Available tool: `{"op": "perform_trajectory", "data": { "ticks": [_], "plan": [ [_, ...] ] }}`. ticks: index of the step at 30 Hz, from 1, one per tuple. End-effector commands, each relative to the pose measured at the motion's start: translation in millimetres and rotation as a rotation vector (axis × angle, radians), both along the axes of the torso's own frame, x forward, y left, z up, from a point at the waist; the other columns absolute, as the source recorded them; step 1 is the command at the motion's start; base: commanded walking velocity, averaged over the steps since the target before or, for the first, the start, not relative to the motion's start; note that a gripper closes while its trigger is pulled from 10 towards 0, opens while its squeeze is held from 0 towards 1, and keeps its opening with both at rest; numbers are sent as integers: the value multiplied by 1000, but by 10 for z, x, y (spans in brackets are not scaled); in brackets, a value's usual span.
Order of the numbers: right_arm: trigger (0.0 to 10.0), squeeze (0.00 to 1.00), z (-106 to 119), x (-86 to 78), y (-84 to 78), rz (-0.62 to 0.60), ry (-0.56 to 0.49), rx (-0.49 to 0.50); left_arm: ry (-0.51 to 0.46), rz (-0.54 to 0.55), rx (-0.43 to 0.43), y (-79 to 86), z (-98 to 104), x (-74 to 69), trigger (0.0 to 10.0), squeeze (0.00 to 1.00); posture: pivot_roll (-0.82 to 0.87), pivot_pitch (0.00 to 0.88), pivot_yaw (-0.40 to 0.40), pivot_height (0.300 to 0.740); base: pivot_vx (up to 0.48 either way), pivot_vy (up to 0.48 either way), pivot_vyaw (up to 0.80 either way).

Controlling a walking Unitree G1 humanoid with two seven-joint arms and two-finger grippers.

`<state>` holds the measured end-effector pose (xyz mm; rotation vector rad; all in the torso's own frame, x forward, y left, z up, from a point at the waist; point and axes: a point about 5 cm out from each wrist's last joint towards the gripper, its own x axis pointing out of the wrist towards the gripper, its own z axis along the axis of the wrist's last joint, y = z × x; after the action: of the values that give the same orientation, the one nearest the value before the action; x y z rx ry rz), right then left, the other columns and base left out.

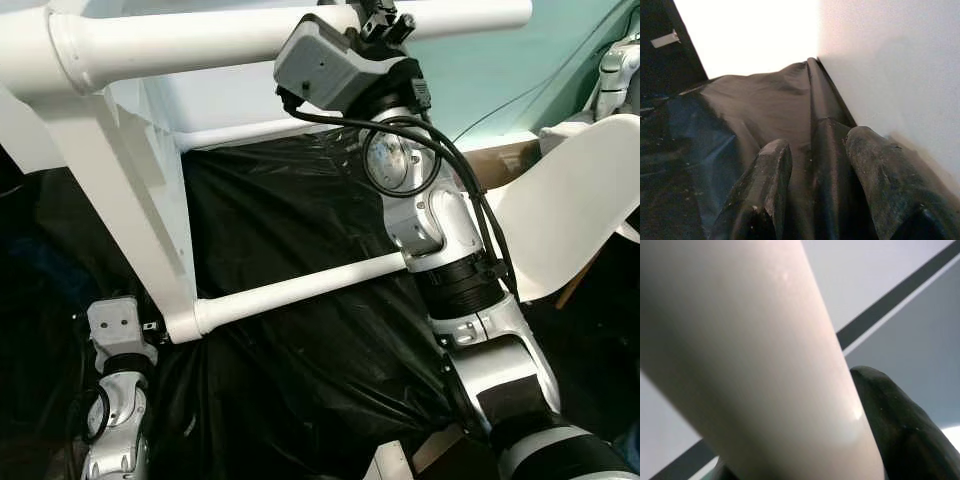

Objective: Building children table

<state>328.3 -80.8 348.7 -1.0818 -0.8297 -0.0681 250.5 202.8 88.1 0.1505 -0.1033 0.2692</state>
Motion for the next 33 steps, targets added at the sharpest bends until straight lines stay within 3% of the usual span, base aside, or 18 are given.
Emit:
{"op": "perform_trajectory", "data": {
  "ticks": [1, 3, 10, 16, 19, 25, 30, 33],
  "plan": [
    [0, 0, -148, 64, 2, 36, 108, 62, -16, 182, -36, 42, -41, -40, 10000, 0, 72, 0, 18, 740, 0, 0, 0],
    [0, 0, -239, 100, -58, 38, 170, 134, -15, 185, -36, 42, -44, -42, 10000, 0, 72, 0, 18, 740, 0, 0, 0],
    [0, 0, -250, 134, -70, 62, 195, 166, -15, 176, -36, 29, -36, -11, 10000, 0, 55, 0, 34, 740, 0, 0, 0],
    [0, 0, -9, 110, -37, 125, 117, 198, -10, 163, -37, 8, -44, 4, 10000, 0, 47, 0, 38, 740, 0, 0, 0],
    [0, 0, 95, 60, -95, 130, 54, 292, -6, 166, -38, 4, -62, -21, 10000, 0, 52, 0, 32, 740, 0, 0, 0],
    [0, 0, 62, -37, -222, 85, -14, 382, 10, 177, -41, -12, -104, -69, 10000, 0, 55, 0, 31, 740, 0, 0, 0],
    [0, 0, -4, -85, -309, 68, -26, 426, 18, 251, -30, 104, -87, -72, 10000, 0, 49, 0, 38, 740, 0, 0, 0],
    [0, 0, -42, -110, -366, 65, -24, 471, 12, 396, -33, 340, -41, -61, 10000, 0, 47, 0, 48, 740, 0, 0, 0]
  ]
}}
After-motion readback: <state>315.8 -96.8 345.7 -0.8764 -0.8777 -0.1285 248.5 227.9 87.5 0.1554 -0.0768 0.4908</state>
